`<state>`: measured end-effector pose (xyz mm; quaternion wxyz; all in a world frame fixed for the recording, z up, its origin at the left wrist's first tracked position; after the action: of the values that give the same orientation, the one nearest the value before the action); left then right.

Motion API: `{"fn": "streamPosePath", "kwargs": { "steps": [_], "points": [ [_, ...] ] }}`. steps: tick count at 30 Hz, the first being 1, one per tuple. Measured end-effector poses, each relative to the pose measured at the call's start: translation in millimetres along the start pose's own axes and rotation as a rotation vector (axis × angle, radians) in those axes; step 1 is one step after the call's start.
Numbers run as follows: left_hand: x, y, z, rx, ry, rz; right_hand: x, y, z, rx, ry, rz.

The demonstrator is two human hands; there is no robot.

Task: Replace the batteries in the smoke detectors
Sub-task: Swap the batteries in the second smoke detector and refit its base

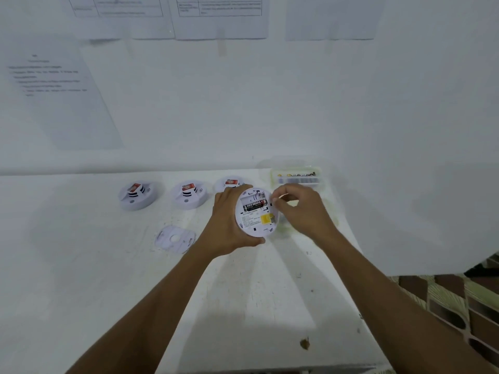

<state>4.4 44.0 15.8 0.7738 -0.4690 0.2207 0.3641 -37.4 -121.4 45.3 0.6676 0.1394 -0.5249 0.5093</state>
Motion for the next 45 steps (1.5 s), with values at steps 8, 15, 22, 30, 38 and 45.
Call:
{"fn": "streamPosePath", "kwargs": {
  "steps": [8, 15, 22, 30, 38, 45],
  "points": [
    [-11.3, -4.8, -16.3, -0.072, -0.043, -0.059, -5.8, 23.2, -11.4, -0.203, -0.128, -0.242],
    [2.8, -8.8, -12.8, -0.112, -0.07, -0.019, -3.9, 23.7, -16.3, -0.246, -0.287, -0.314],
    [-3.0, -17.7, -17.8, -0.095, -0.129, -0.055, 14.3, 11.8, -6.4, -0.306, -0.158, -0.022],
    [18.7, -17.5, -7.9, -0.102, -0.054, 0.029, -30.7, -56.5, 42.3, -0.218, 0.056, -0.031],
    [28.2, -25.3, -19.8, -0.062, -0.08, 0.036, -90.6, -80.5, 11.6, 0.256, 0.699, -0.036],
    [32.1, -36.4, -27.8, -0.054, -0.073, 0.019, -96.8, -73.9, -0.5, 0.331, 0.508, -0.154]
  ]
}}
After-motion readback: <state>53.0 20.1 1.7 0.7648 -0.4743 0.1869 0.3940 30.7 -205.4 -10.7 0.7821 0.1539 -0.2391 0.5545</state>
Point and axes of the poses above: each hand's wrist, its own y-axis away from the middle knuckle, its own z-axis out of the back of the hand, x = y × z, the point moved 7 cm from there along -y, towards the middle knuckle, and after that the axes turned 15 degrees about -x, right-handed, at the moved point
